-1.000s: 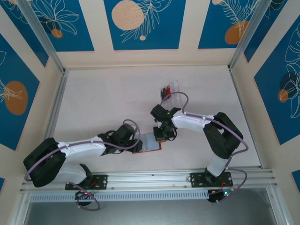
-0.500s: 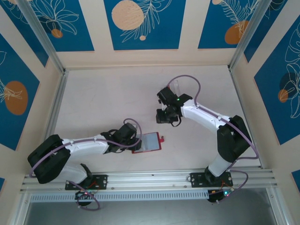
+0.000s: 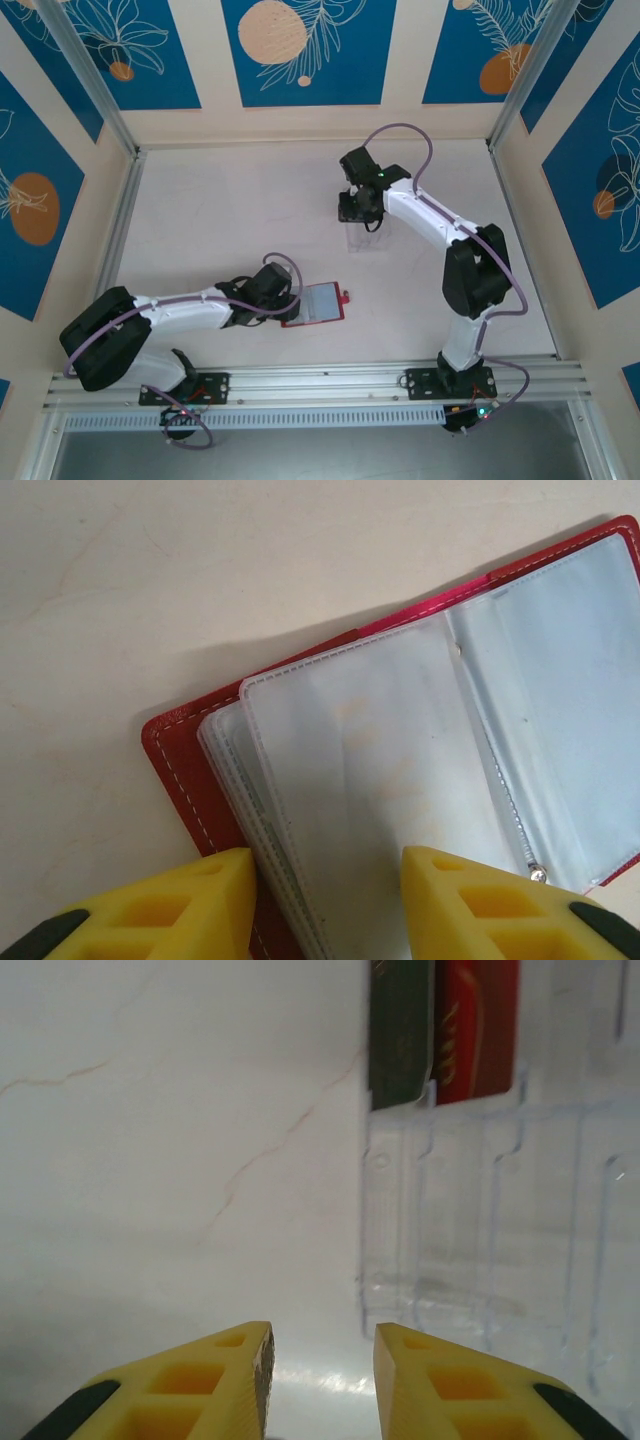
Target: Put the credit cards into the card holder
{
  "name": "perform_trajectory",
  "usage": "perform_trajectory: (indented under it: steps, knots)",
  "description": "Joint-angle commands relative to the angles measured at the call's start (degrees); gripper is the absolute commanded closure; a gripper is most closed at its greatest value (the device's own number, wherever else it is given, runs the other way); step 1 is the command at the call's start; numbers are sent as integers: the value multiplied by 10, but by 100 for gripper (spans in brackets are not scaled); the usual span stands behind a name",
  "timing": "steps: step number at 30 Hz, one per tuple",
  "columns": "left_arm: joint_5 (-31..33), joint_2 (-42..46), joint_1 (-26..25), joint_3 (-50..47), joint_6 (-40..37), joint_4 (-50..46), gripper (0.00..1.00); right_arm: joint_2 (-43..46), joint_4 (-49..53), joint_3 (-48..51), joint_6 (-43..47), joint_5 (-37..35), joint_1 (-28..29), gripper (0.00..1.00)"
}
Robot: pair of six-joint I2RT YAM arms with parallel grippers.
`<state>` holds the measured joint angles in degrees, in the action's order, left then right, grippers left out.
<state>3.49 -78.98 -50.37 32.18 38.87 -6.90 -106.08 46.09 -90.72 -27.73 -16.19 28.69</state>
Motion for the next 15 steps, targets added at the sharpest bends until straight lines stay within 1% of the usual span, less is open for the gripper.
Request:
perform_trajectory:
  steps: [1, 6, 15]
  knots:
    - [2, -9, 3, -11, 9, -8, 58, -23, 17, -45, 16, -33, -18, 66]
    - [-1, -17, 2, -12, 12, -2, 58, -86, 34, -125, 37, -60, -41, 65]
    - [-5, -14, 0, -17, 21, 9, 59, -216, 86, -283, 78, -82, -63, 70]
